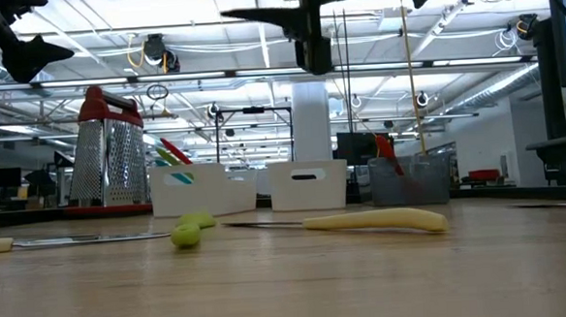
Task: Pick & Place Kitchen Items
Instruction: Put the green serving spoon into the black bin
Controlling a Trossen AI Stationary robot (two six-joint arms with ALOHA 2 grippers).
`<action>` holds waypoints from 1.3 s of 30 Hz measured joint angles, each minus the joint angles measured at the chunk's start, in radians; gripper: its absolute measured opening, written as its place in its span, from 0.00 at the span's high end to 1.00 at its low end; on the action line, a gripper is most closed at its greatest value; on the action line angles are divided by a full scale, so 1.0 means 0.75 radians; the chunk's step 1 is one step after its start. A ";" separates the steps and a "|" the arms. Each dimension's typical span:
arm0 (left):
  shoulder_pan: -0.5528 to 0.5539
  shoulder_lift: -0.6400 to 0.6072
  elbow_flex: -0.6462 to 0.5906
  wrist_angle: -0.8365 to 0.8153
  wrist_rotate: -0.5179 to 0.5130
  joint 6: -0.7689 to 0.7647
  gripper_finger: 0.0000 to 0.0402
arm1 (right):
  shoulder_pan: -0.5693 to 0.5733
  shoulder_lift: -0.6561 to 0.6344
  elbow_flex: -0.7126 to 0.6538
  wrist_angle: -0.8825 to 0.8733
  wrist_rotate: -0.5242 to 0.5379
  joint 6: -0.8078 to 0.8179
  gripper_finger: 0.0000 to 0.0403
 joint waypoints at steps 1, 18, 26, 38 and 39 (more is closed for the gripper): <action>0.000 0.000 0.000 -0.006 0.006 -0.002 0.12 | 0.012 0.000 0.002 0.010 0.016 -0.024 0.54; 0.000 0.000 0.000 -0.012 0.203 0.169 0.12 | 0.200 0.140 0.582 -1.011 0.617 -0.041 0.54; 0.000 0.000 0.000 -0.032 0.294 0.219 0.12 | 0.162 0.419 0.757 -1.143 0.544 0.163 0.54; 0.000 0.000 0.000 -0.030 0.304 0.242 0.13 | 0.127 0.654 0.933 -1.449 0.408 0.432 0.54; 0.000 0.000 0.000 -0.029 0.304 0.242 0.12 | 0.128 0.669 0.934 -1.432 0.391 0.449 0.54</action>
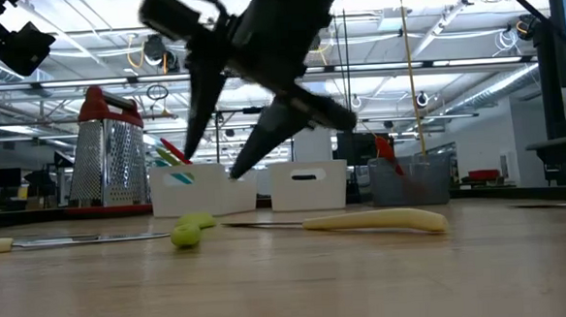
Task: Pick & Place Kitchen Items
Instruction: Put the green serving spoon into the black bin
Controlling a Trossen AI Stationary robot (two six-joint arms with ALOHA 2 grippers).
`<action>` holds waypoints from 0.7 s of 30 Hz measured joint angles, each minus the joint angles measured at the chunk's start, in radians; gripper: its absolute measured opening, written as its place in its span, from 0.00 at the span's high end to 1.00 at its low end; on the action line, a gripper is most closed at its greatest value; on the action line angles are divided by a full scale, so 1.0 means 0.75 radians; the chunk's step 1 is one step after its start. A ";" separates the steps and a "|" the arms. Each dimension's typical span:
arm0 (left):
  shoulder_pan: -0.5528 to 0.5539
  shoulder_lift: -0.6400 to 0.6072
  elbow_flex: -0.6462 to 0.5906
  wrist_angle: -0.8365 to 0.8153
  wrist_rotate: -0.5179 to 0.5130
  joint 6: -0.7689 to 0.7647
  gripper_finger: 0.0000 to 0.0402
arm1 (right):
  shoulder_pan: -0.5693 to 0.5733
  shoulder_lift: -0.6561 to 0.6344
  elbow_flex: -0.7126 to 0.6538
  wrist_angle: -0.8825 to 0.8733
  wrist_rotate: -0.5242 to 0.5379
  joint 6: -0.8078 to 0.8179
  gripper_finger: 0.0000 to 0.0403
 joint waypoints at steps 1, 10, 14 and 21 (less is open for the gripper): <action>0.000 0.000 0.000 0.000 0.000 0.000 0.13 | 0.000 0.017 0.000 0.016 -0.023 0.015 0.54; 0.000 0.000 0.000 0.000 -0.001 0.000 0.12 | -0.014 0.031 -0.003 0.057 -0.059 0.085 0.54; 0.000 0.000 0.000 0.000 -0.001 0.000 0.12 | -0.035 0.031 -0.003 0.143 -0.095 0.086 0.54; 0.000 0.000 0.000 0.000 -0.001 -0.001 0.12 | -0.045 0.030 -0.003 0.239 -0.093 0.008 0.54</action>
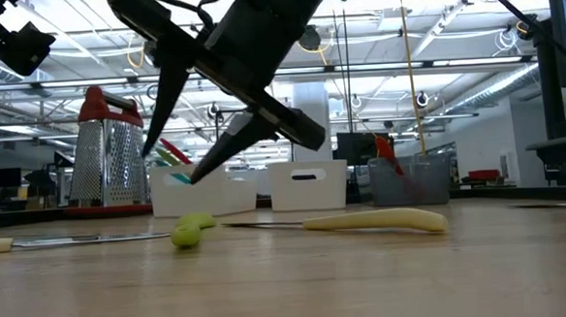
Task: Pick & Place Kitchen Items
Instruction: Put the green serving spoon into the black bin
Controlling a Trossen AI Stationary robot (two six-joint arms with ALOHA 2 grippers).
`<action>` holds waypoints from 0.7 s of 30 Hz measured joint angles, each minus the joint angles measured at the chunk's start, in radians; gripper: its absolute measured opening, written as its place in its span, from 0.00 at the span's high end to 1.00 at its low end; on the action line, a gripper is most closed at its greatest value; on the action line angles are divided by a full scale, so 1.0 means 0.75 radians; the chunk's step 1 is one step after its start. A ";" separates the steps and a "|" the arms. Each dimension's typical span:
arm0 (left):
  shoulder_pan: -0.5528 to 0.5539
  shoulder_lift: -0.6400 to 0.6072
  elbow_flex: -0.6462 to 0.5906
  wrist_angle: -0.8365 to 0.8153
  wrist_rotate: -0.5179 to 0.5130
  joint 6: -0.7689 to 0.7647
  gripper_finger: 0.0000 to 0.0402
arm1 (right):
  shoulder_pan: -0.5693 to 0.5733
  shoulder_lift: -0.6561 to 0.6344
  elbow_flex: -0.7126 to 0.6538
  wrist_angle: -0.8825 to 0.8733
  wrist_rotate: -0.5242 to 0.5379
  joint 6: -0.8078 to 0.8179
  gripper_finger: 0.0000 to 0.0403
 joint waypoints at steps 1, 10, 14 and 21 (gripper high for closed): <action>0.000 0.000 0.000 0.000 0.000 0.000 0.13 | 0.000 0.000 0.000 0.010 0.001 -0.008 0.54; 0.000 0.000 0.000 -0.001 -0.001 0.000 0.12 | 0.000 0.000 -0.016 0.068 -0.030 -0.080 0.54; 0.000 0.000 0.000 -0.001 -0.001 0.002 0.13 | -0.002 0.000 -0.063 0.205 -0.177 -0.103 0.54; 0.000 0.000 0.000 -0.001 -0.001 0.002 0.13 | -0.004 0.001 -0.139 0.218 -0.245 -0.102 0.54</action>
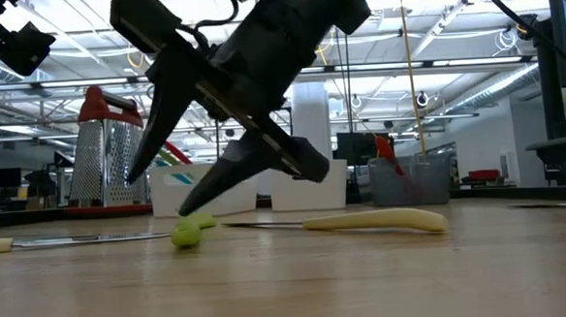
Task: Pick & Place Kitchen Items
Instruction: Put the green serving spoon into the black bin
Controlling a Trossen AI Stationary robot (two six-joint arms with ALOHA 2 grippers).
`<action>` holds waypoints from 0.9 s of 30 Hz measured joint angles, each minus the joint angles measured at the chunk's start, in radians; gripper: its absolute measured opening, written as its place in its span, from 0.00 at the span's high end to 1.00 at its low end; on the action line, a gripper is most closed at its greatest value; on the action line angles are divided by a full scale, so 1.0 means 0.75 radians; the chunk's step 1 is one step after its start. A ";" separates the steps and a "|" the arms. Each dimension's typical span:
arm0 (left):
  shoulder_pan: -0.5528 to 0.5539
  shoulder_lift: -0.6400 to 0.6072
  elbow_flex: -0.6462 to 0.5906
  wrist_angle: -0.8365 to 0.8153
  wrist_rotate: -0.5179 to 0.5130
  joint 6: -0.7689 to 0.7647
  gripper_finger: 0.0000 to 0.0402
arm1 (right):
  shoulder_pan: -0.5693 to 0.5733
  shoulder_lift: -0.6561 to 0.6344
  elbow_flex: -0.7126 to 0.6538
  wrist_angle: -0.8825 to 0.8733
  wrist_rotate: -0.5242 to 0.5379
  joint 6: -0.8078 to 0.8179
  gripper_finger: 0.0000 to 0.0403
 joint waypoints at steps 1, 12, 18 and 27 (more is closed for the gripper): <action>0.000 0.000 0.000 0.000 0.000 0.000 0.13 | 0.000 0.000 0.000 0.011 0.000 -0.001 0.54; 0.000 0.000 0.000 0.000 0.000 0.002 0.12 | -0.013 -0.001 0.002 -0.056 -0.065 -0.013 0.54; 0.000 0.000 0.000 0.000 0.000 0.003 0.13 | -0.030 -0.001 0.002 -0.053 -0.091 -0.006 0.54; 0.000 0.000 0.000 0.000 0.000 0.009 0.12 | -0.069 -0.001 0.002 -0.146 -0.100 0.001 0.56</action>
